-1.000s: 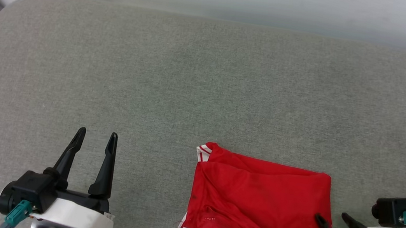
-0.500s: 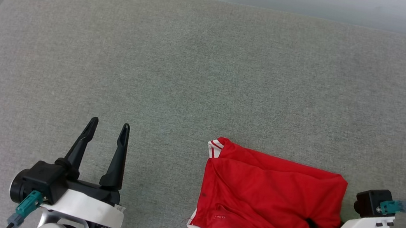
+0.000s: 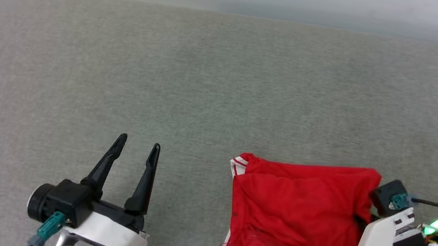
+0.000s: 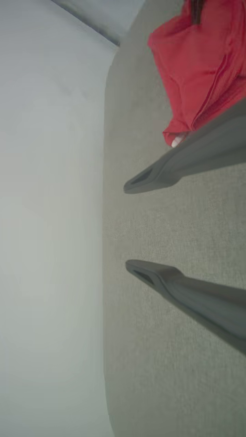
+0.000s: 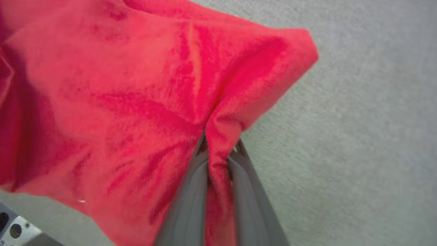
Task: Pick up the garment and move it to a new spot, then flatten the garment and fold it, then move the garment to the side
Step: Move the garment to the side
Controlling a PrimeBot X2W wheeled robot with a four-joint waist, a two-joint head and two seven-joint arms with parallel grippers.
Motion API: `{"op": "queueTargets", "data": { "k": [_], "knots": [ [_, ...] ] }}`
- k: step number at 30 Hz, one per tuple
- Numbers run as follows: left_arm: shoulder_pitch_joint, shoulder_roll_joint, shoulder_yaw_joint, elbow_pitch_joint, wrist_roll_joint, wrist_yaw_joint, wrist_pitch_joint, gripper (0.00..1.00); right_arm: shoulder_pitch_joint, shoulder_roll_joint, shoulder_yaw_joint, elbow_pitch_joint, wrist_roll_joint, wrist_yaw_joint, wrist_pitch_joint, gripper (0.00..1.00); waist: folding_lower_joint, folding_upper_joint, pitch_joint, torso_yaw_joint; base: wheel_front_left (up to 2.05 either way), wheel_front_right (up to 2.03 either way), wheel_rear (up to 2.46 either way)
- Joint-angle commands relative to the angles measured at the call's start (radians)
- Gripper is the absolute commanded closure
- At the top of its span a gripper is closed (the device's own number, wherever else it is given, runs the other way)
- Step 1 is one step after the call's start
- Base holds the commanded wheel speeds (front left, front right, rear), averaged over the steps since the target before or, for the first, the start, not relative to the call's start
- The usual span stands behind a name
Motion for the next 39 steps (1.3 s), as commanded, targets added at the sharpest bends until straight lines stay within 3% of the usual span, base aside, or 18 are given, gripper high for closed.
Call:
{"op": "queueTargets", "data": {
  "k": [1,7,13,20,30,39],
  "knots": [
    [0.002,-0.001,-0.004,-0.004,0.005,-0.001,-0.002,0.00,-0.020,-0.016,0.014,-0.010,-0.001,-0.001,0.005,1.00,0.0000,0.0000,-0.015,-0.041,0.00,0.00,0.00],
    [-0.038,-0.015,-0.072,-0.011,0.002,-0.001,-0.002,0.00,-0.113,-0.212,0.107,-0.067,0.006,-0.001,0.036,1.00,0.0000,0.0000,0.017,-0.144,0.00,0.00,0.00],
    [-0.100,-0.012,-0.130,-0.024,-0.020,-0.001,-0.002,0.00,-0.216,-0.360,0.153,-0.057,0.034,-0.001,-0.010,1.00,0.0000,0.0000,0.095,-0.253,0.00,0.00,0.00],
    [-0.222,0.024,-0.232,-0.044,-0.002,-0.001,-0.002,0.00,-0.300,-0.484,0.094,0.075,0.032,-0.001,-0.136,1.00,0.0000,0.0000,0.238,-0.312,0.00,0.00,0.00],
    [-0.374,0.061,-0.352,-0.053,0.021,-0.001,-0.002,0.00,-0.342,-0.550,-0.099,0.337,-0.027,-0.001,-0.333,1.00,0.0000,0.0000,0.408,-0.297,0.00,0.00,0.00],
    [-0.403,0.081,-0.366,-0.060,0.019,-0.001,-0.002,0.00,-0.383,-0.509,-0.220,0.532,-0.075,-0.001,-0.439,1.00,0.0000,0.0000,0.451,-0.270,0.00,0.00,0.00]
  ]
}}
